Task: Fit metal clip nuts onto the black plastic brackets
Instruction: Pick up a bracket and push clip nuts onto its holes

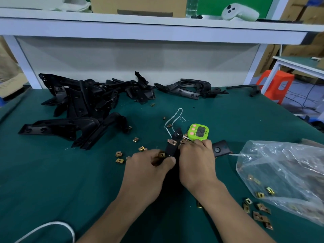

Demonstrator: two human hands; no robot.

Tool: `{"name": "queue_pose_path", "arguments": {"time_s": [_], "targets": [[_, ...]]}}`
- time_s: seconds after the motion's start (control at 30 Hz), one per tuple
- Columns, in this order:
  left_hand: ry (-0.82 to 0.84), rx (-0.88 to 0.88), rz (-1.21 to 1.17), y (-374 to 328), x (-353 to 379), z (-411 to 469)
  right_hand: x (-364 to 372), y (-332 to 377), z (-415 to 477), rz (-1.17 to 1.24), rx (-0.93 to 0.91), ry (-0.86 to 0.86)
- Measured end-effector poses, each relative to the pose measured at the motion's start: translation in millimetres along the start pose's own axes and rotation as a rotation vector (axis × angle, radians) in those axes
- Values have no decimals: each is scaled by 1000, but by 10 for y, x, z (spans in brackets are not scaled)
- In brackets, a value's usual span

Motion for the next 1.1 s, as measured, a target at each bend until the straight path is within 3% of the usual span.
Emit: {"name": "queue_pose_path", "arguments": {"time_s": [0.5, 0.73, 1.1], "targets": [[-29, 79, -29, -6, -5, 5, -31, -10, -6, -5, 12, -14], [-40, -26, -252, 83, -42, 102, -18, -1, 17, -45, -5, -3], [255, -215, -497, 221, -67, 148, -25, 10, -9, -9, -82, -2]]}}
Point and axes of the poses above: each hand's wrist, its own z-axis towards the middle knuckle, its own x-axis out of the palm, y = z × x, the point moved 5 cm from there along z, towards the middle knuckle, and after that the axes turned 10 degrees about x, right-handed, at the moved point
